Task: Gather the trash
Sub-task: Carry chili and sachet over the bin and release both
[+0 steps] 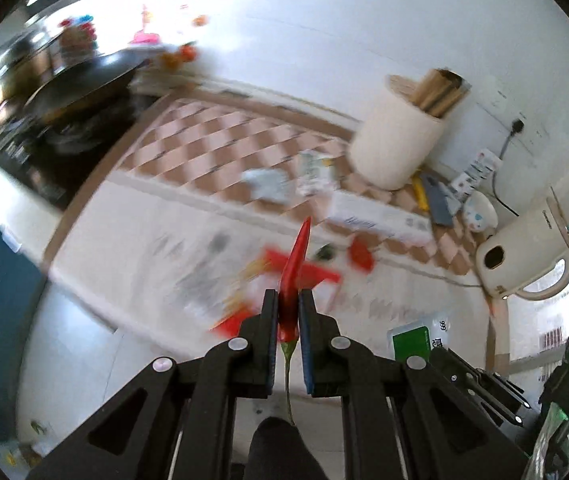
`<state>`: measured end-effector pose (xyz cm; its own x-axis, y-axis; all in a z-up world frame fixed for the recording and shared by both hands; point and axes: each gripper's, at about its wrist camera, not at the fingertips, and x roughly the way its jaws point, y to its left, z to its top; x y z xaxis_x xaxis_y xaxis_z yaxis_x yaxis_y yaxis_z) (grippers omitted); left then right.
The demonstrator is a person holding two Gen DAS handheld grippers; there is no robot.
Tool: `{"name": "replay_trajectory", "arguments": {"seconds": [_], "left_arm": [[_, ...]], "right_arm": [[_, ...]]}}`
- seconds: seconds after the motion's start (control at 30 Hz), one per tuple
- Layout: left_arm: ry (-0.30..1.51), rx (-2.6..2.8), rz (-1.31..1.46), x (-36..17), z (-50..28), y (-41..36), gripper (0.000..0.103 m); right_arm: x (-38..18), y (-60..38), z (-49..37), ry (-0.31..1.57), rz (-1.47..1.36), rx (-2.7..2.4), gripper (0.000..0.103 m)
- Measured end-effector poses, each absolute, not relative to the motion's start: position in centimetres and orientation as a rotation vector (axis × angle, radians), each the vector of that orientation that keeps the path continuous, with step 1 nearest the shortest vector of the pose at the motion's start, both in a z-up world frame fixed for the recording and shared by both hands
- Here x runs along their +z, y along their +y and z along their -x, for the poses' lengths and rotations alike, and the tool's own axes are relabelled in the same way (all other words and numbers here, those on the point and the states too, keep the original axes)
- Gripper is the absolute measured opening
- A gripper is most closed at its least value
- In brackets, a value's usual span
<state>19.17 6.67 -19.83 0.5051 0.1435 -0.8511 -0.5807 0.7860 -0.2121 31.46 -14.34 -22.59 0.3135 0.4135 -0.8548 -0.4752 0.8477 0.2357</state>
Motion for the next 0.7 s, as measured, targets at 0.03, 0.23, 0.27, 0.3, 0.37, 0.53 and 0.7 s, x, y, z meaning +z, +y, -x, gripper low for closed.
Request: {"name": "replay_trajectory", "arguments": {"seconds": [0.03, 0.23, 0.27, 0.3, 0.37, 0.53, 0.7], "left_arm": [[0.953, 0.478, 0.530, -20.3, -17.3, 7.2, 0.007], [1.056, 0.617, 0.679, -27.8, -5.6, 11.7, 0.007], [1.087, 0.650, 0.724, -30.3, -3.6, 12.7, 0.007], [1.107, 0.665, 0.752, -32.0, -2.5, 13.2, 0.007], [1.151, 0.700, 0.839, -36.8, 0.3, 14.4, 0.007], [1.242, 0.756, 1.012, -50.5, 4.7, 16.7, 0.007], [1.302, 0.755, 1.180, -65.2, 6.8, 18.1, 0.007]], "right_arm": [[-22.8, -13.5, -29.5, 1.115, 0.075, 0.611, 0.002], [-28.4, -8.8, -19.5, 1.219, 0.179, 0.740, 0.002], [-29.9, -8.0, -18.1, 1.242, 0.205, 0.760, 0.002], [-31.7, -7.0, -16.5, 1.274, 0.235, 0.780, 0.002], [-35.4, -5.4, -13.7, 1.339, 0.288, 0.812, 0.002], [-46.7, -1.8, -7.8, 1.478, 0.411, 0.852, 0.002], [-59.1, 1.4, -4.6, 1.549, 0.495, 0.838, 0.002]]}}
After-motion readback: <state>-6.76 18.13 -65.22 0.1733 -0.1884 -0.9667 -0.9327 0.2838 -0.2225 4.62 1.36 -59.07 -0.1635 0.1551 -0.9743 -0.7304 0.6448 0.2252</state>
